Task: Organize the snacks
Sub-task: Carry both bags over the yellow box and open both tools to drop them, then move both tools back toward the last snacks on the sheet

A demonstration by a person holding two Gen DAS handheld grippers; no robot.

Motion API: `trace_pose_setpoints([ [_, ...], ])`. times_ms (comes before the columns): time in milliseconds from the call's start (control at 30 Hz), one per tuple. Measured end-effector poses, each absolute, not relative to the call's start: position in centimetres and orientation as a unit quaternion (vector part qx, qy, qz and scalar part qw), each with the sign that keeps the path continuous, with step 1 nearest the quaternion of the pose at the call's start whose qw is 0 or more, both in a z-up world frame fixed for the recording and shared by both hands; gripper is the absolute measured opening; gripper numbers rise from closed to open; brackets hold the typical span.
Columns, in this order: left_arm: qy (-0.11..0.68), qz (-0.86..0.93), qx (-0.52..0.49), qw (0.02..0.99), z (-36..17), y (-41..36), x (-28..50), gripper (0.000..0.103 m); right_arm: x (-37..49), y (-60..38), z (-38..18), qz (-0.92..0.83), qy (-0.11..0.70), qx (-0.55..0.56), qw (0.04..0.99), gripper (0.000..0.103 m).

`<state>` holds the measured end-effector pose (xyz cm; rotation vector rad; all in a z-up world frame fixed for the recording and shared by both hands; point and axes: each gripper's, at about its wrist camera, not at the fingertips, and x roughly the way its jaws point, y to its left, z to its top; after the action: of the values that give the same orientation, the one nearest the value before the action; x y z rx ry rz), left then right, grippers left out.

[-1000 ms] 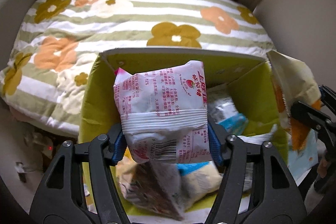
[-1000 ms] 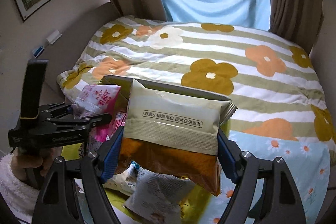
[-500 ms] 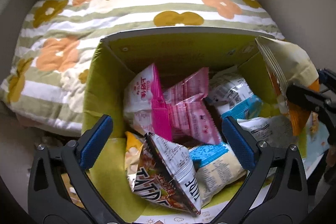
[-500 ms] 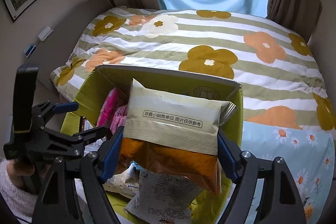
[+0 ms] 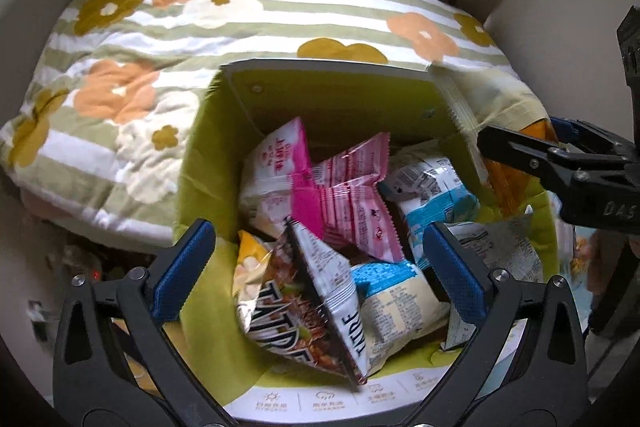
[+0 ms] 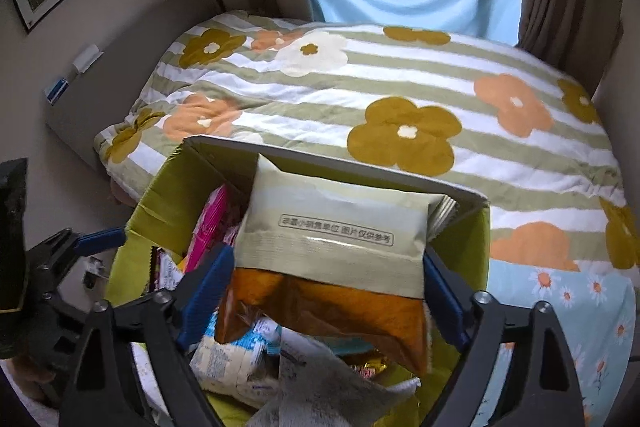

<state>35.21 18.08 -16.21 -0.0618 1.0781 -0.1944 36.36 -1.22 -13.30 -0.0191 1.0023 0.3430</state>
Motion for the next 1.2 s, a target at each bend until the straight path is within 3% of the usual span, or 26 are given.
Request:
trace_pose_setpoints([
  [100,0.509,-0.09,-0.036,0.855,-16.1,18.3,34.7,0.103,35.7,-0.9,-13.2,0.168,0.456,-0.015,0.874,0.102],
  [700,0.509,-0.107,-0.043,0.853,-16.7,17.0,33.9,0.103,32.6,-3.2,-13.0,0.146,0.467,0.004,0.872,0.102],
  [1200,0.462,-0.146,0.009,0.875,-11.4,8.2,30.6,0.103,26.3,-11.9,-9.4,0.112,0.428,0.057,0.895,0.102],
])
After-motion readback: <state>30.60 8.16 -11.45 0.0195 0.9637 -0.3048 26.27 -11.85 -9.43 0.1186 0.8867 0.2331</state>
